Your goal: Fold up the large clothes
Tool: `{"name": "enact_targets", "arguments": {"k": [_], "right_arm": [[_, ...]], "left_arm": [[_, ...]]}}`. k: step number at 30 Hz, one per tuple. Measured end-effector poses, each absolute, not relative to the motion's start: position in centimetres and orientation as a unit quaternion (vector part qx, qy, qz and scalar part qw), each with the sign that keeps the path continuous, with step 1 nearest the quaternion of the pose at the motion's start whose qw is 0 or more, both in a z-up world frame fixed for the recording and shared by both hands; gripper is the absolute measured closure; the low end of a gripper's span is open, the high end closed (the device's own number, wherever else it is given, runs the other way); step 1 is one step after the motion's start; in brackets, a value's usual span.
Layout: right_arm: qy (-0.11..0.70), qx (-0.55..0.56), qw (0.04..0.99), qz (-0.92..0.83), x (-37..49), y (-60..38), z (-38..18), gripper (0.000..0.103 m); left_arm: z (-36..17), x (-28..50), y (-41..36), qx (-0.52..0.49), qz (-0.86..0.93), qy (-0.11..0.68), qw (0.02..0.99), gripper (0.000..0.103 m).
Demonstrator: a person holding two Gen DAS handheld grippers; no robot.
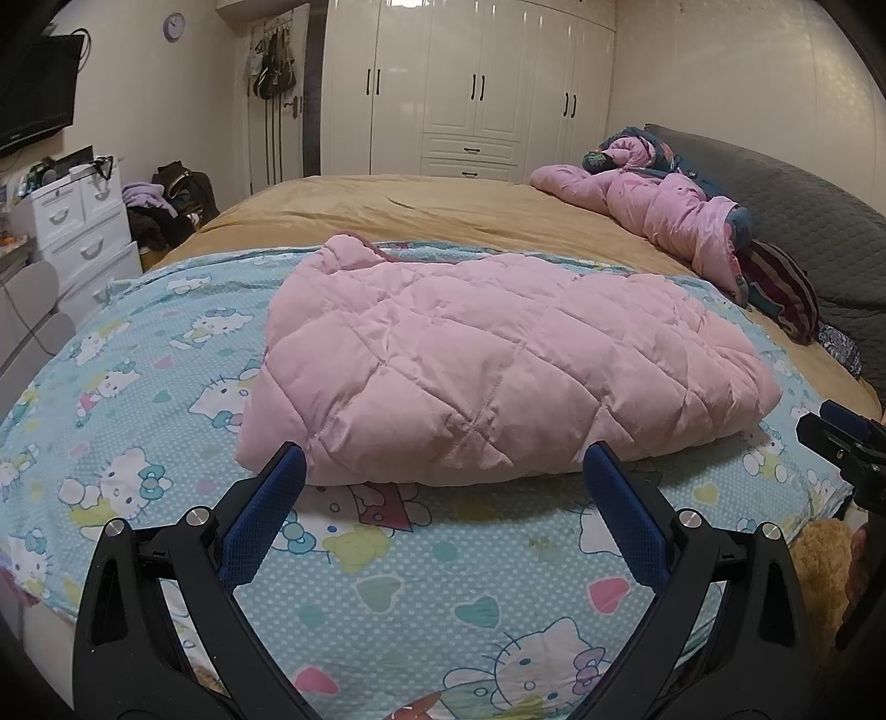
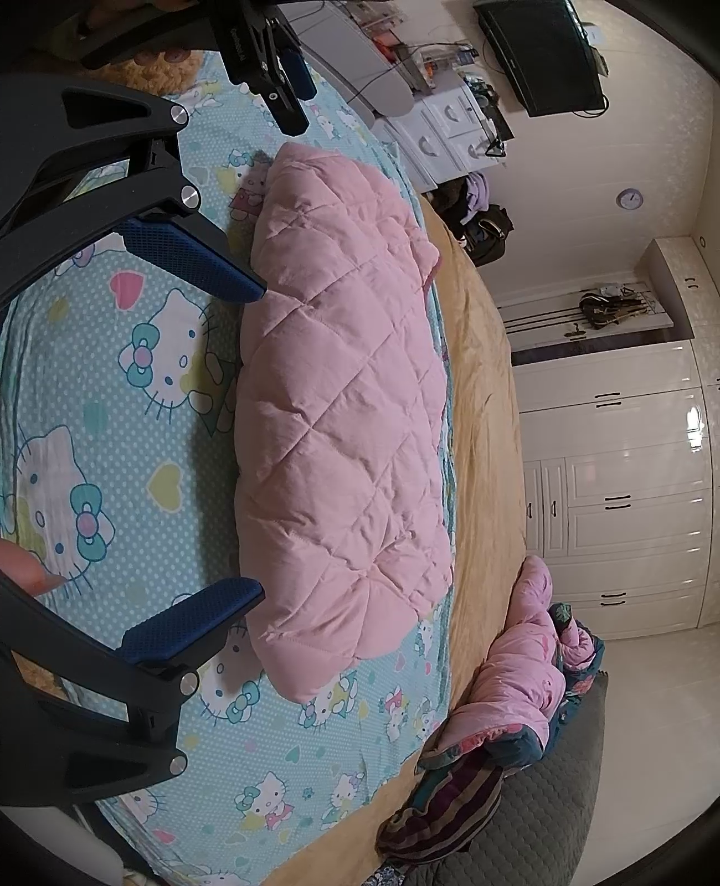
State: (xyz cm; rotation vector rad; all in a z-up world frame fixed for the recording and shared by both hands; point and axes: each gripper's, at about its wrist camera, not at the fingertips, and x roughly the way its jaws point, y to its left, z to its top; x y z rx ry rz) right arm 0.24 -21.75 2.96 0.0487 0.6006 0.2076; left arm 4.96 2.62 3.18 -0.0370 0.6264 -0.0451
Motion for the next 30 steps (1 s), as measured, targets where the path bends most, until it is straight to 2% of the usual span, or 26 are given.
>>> {"name": "enact_targets", "arguments": {"k": [30], "right_arm": [[0.296, 0.026, 0.95, 0.101, -0.06, -21.8, 3.06, 0.004]], "left_arm": [[3.07, 4.85, 2.63, -0.01, -0.014, 0.308, 0.951, 0.009]]}}
